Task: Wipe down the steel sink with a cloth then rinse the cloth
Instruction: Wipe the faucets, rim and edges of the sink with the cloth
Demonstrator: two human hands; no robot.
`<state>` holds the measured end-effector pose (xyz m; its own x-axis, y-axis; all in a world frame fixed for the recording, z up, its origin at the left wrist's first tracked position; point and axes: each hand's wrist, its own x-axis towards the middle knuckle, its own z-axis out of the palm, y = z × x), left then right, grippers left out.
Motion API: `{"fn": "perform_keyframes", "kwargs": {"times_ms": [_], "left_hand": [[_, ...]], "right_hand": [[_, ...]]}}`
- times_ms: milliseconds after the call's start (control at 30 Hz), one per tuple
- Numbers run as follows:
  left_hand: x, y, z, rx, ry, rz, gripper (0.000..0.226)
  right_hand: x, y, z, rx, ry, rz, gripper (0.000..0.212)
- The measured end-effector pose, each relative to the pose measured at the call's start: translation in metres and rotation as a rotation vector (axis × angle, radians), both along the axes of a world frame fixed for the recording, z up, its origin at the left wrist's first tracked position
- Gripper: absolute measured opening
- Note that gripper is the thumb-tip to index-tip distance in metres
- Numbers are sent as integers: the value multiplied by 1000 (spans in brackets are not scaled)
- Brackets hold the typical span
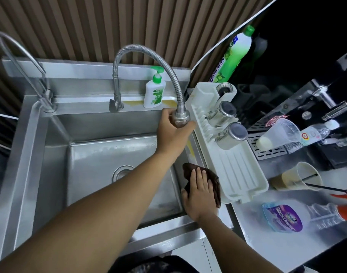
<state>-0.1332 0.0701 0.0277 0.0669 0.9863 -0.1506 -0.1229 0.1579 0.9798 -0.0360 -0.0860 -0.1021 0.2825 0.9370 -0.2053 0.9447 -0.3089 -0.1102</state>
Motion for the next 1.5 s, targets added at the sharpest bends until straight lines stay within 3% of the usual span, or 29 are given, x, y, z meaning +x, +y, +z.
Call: {"fn": "perform_keyframes", "kwargs": {"times_ms": [133,367,600,700,867,1300,1500], "left_hand": [[-14,-19,-5,-7,0,143,35],[-38,-39,-10,-93,-75,598,47],[-66,-40,-13,-218,-188,817,53],[-75,-38,-14,-245,-236,864,51],[-92,-27,-10,-275,-426,942,25],[-135,10,4,-347,-466,916,32],[-120,16,-4,-325,-410,806,56]], "right_hand": [[2,-1,0,-35,-16,12,85],[3,-4,-3,-9,-36,28,86],[8,-6,-11,-8,-71,62,81],[10,-7,-12,9,-78,76,80],[12,-7,-15,25,-102,108,80],[14,-7,-16,77,-146,114,77],[8,-6,-14,42,-164,99,75]]}}
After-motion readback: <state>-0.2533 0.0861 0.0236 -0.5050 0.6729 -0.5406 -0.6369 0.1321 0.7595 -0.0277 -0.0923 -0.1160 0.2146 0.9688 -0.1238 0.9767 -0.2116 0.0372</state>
